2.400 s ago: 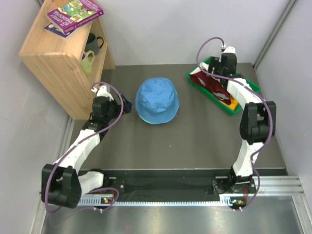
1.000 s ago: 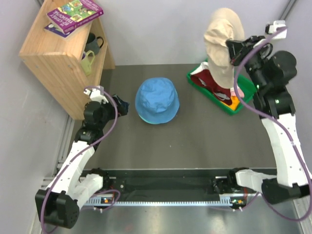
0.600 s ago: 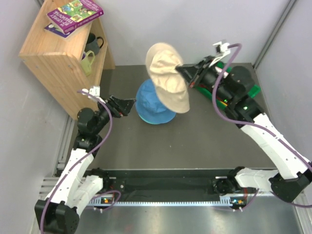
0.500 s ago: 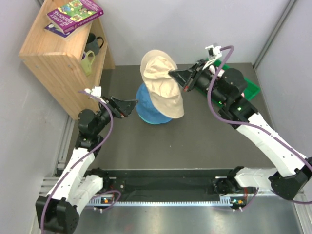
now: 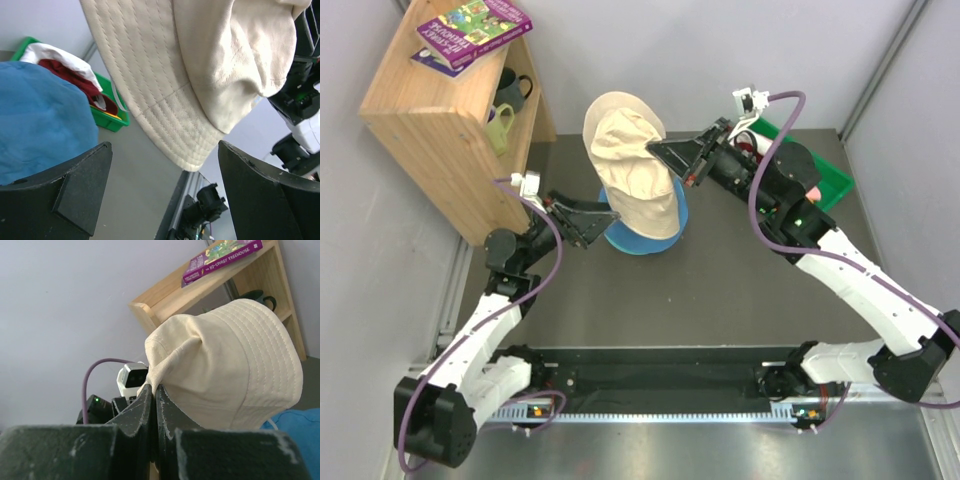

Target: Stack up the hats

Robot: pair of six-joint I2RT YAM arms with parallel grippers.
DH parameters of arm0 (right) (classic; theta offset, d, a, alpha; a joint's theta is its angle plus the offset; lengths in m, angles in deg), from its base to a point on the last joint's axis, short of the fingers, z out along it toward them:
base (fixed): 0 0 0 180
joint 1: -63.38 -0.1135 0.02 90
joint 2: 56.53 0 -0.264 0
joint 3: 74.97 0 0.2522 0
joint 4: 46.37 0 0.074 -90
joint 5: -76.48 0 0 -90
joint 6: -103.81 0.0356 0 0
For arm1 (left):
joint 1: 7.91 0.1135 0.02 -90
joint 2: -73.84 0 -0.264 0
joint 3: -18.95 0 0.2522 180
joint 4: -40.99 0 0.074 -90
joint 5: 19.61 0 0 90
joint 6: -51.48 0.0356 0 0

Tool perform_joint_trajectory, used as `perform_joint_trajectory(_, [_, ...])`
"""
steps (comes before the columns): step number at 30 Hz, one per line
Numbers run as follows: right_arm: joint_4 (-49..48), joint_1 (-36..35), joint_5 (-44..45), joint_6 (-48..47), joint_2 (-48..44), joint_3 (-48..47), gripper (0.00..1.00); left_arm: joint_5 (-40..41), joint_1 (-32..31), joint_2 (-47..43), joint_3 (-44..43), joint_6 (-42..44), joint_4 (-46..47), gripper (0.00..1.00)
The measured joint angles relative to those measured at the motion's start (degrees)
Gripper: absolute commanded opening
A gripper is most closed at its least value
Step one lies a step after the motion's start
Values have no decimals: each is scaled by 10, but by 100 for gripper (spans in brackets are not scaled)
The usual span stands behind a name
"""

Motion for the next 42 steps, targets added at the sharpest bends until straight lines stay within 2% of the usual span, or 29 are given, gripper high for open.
perform_joint_trajectory(7, [-10,-1,-6,8,0,0,0,-3,-39,30,0,-10,39,81])
perform_joint_trajectory(13, [-10,-1,-5,8,0,0,0,6,-52,35,0,-18,64,62])
perform_joint_trajectory(15, [-10,-1,-3,8,0,1,0,14,-54,35,0,-19,72,50])
perform_joint_trajectory(17, [-10,-1,1,6,0,2,0,26,-54,34,0,-20,75,44])
perform_joint_trajectory(18, [-9,-1,6,4,-2,5,0,32,-54,31,1,-19,74,36])
perform_joint_trajectory(22, [14,-2,43,-16,-14,19,0,64,-54,17,8,-11,65,13])
perform_joint_trajectory(25, [32,-2,80,-33,-36,43,0,78,-54,14,8,-6,62,0])
perform_joint_trajectory(33, [78,-2,163,-76,-60,58,0,84,-70,97,-8,-4,67,0])
perform_joint_trajectory(37, [96,-2,211,-99,-66,69,0,93,-85,138,-48,17,27,0])
perform_joint_trajectory(42, [109,-2,255,-120,-66,72,0,120,-89,146,-77,50,-41,0])
